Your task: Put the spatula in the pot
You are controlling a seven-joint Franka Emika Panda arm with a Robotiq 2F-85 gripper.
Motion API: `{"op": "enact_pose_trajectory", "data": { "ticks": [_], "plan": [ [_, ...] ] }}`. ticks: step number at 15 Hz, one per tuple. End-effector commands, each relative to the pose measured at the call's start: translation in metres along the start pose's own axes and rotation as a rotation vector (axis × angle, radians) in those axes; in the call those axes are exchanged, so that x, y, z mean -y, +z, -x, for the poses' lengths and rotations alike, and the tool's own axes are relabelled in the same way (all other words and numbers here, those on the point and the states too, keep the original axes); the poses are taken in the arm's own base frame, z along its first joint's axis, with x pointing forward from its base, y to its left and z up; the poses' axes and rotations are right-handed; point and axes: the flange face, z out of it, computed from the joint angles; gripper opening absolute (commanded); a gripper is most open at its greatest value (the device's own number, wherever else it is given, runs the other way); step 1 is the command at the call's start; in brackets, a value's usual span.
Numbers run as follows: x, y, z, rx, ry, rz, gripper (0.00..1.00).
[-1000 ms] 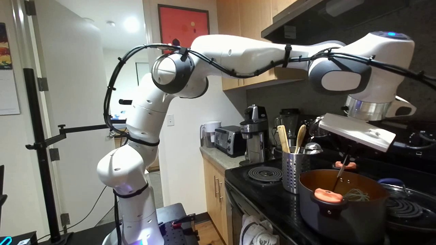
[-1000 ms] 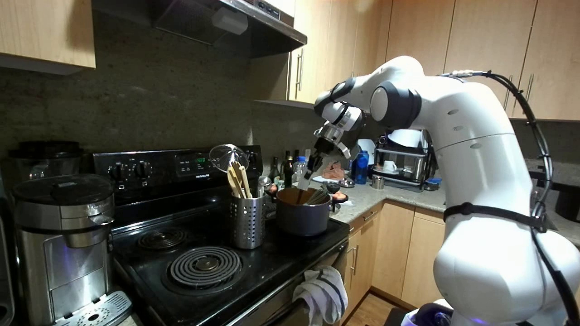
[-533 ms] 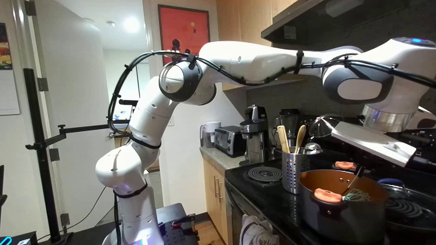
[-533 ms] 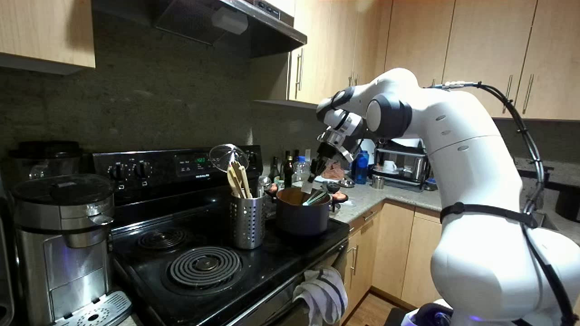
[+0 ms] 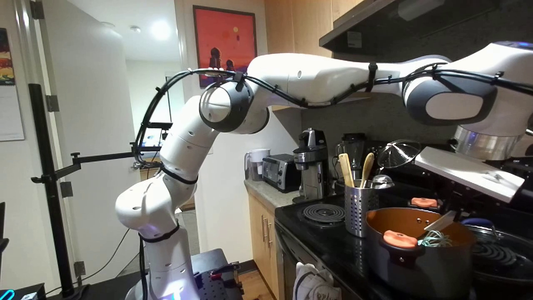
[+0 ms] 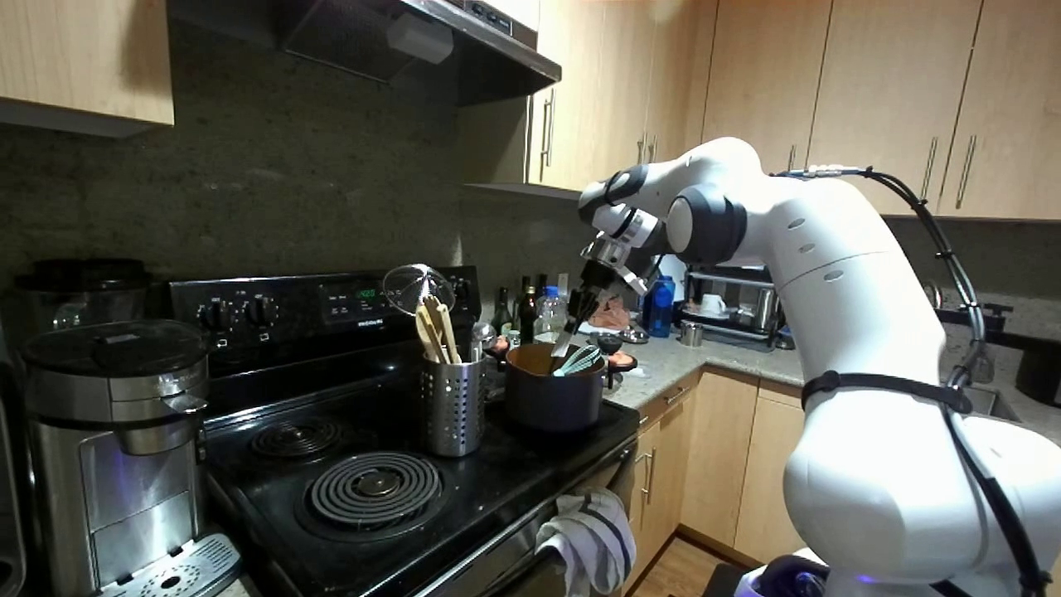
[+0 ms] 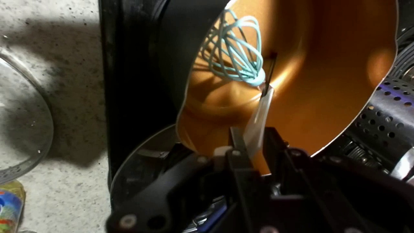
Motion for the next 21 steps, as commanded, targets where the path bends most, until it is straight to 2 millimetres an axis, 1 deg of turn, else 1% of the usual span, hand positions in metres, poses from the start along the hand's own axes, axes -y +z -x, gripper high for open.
{"op": "enact_pose_trajectory", "data": {
  "ticks": [1, 2, 3, 5, 6, 7, 11, 13, 16, 21],
  "plan": [
    [-0.002, -0.01, -0.005, 0.022, 0.004, 0.018, 0.56],
    [-0.002, -0.013, -0.006, 0.02, 0.0, 0.025, 0.65],
    [-0.001, -0.016, -0.006, 0.014, -0.005, 0.031, 0.72],
    [0.004, -0.029, -0.008, 0.002, -0.016, 0.049, 0.87],
    [0.009, -0.039, -0.008, -0.005, -0.023, 0.06, 0.95],
    [0.012, -0.048, -0.009, -0.014, -0.029, 0.076, 0.99],
    [0.038, -0.09, -0.008, -0.068, -0.073, 0.113, 1.0],
    [0.057, -0.108, -0.008, -0.087, -0.093, 0.122, 1.0],
    [0.087, -0.123, -0.007, -0.093, -0.135, 0.146, 1.0],
    [0.136, -0.13, 0.005, -0.052, -0.201, 0.196, 1.0]
  ]
}}
